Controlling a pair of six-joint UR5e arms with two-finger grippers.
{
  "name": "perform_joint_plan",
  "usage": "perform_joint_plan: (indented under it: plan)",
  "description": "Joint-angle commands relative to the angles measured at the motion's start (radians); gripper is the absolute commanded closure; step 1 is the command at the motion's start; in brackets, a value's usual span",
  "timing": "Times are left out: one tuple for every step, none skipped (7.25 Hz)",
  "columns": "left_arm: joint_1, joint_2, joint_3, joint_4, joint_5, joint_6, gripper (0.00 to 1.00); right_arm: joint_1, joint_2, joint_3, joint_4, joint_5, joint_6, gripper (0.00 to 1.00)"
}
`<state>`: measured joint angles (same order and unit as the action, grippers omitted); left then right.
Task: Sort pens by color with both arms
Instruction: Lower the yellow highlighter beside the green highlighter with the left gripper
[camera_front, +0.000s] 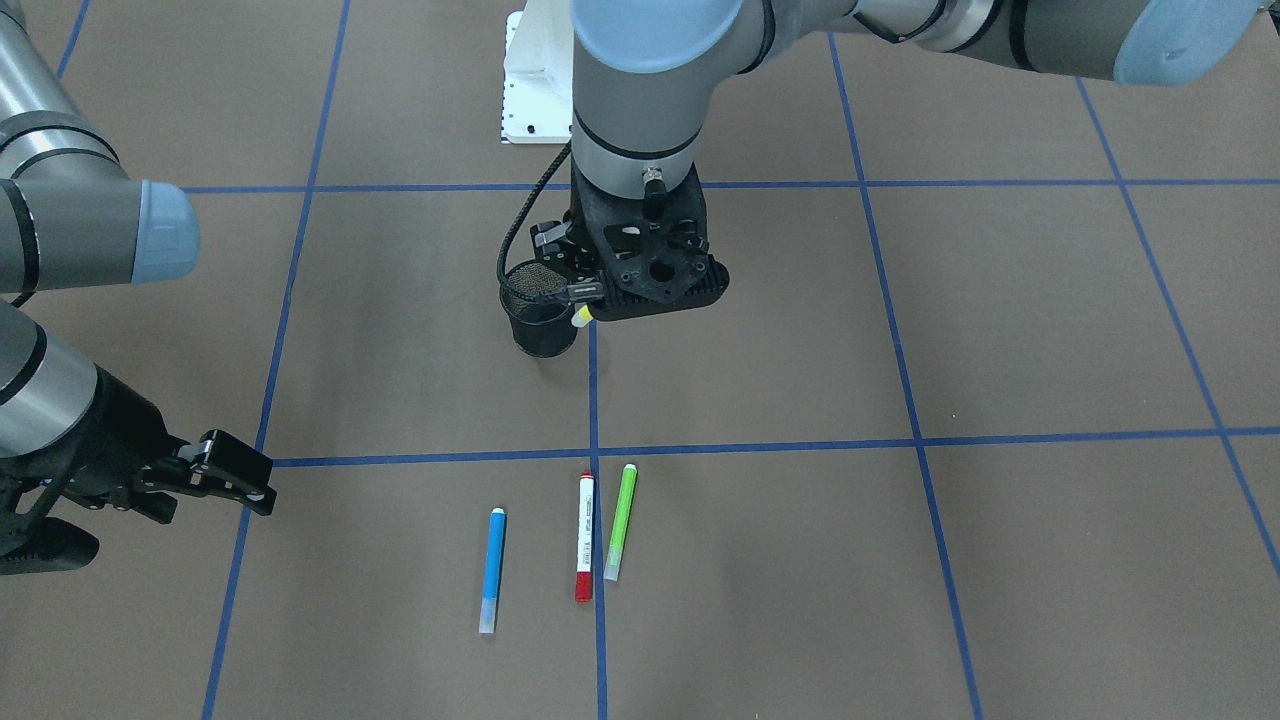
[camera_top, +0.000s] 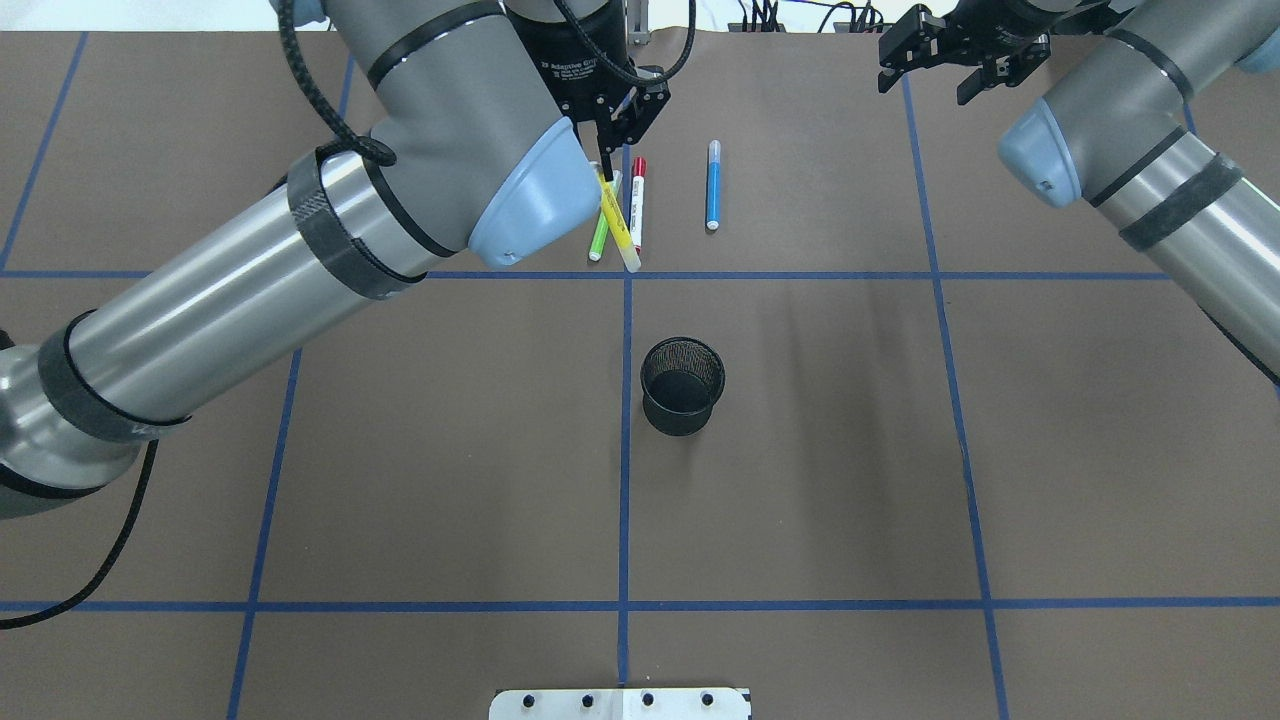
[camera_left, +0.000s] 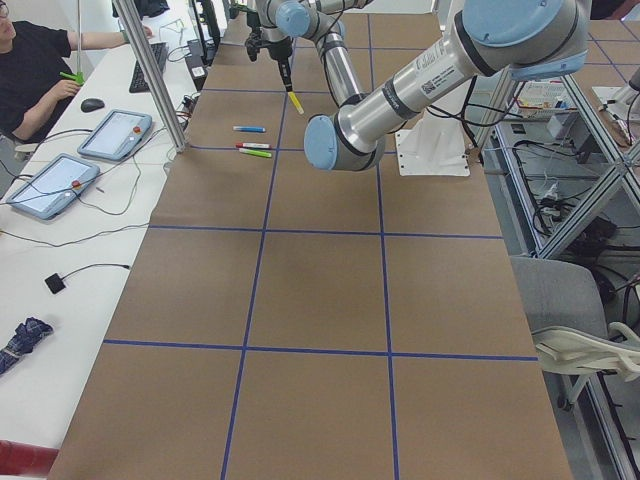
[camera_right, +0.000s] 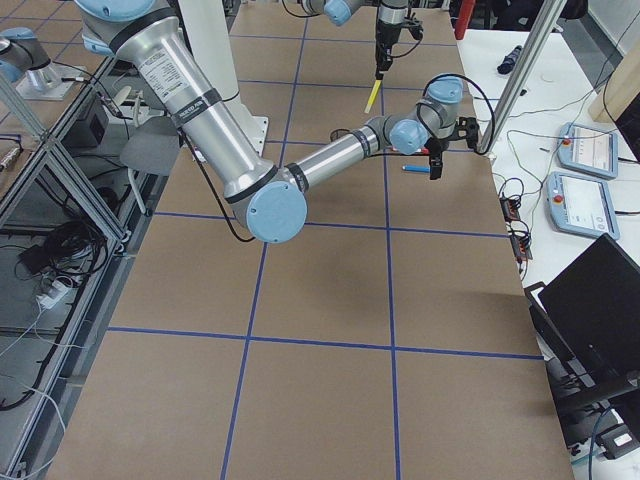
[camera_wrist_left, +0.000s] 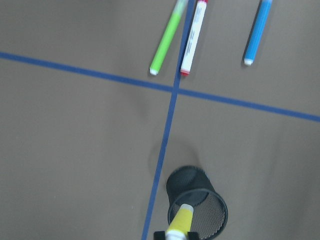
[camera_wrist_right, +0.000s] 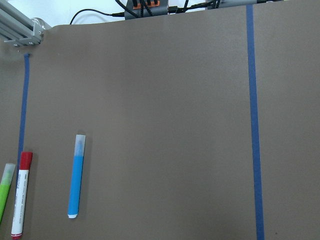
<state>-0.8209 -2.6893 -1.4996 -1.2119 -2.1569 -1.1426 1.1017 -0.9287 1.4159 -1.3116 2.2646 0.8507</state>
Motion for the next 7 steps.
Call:
perform_joint_plan:
  plan:
    - [-0.009,0.084,-0.031,-0.188,0.180,-0.093,1.00,0.000,-0.001,0.000,0.000,0.000,0.001,0.00]
    - [-0.009,0.173,-0.068,-0.296,0.216,-0.123,1.00,0.000,0.002,0.000,0.000,0.001,0.001,0.00]
    - [-0.009,0.202,-0.106,-0.326,0.329,-0.131,1.00,0.000,0.002,0.000,0.000,0.003,0.001,0.00]
    - [0.011,0.250,-0.128,-0.419,0.464,-0.203,1.00,0.000,0.004,0.002,0.003,0.004,0.005,0.00]
    - [0.070,0.320,-0.123,-0.589,0.594,-0.273,1.00,0.000,0.005,0.014,0.003,0.004,0.010,0.00]
    - [0.125,0.362,-0.104,-0.670,0.715,-0.284,1.00,0.000,0.004,0.020,0.002,0.004,0.010,0.00]
    - [0.158,0.362,-0.073,-0.679,0.811,-0.293,1.00,0.001,0.004,0.020,0.002,0.004,0.010,0.00]
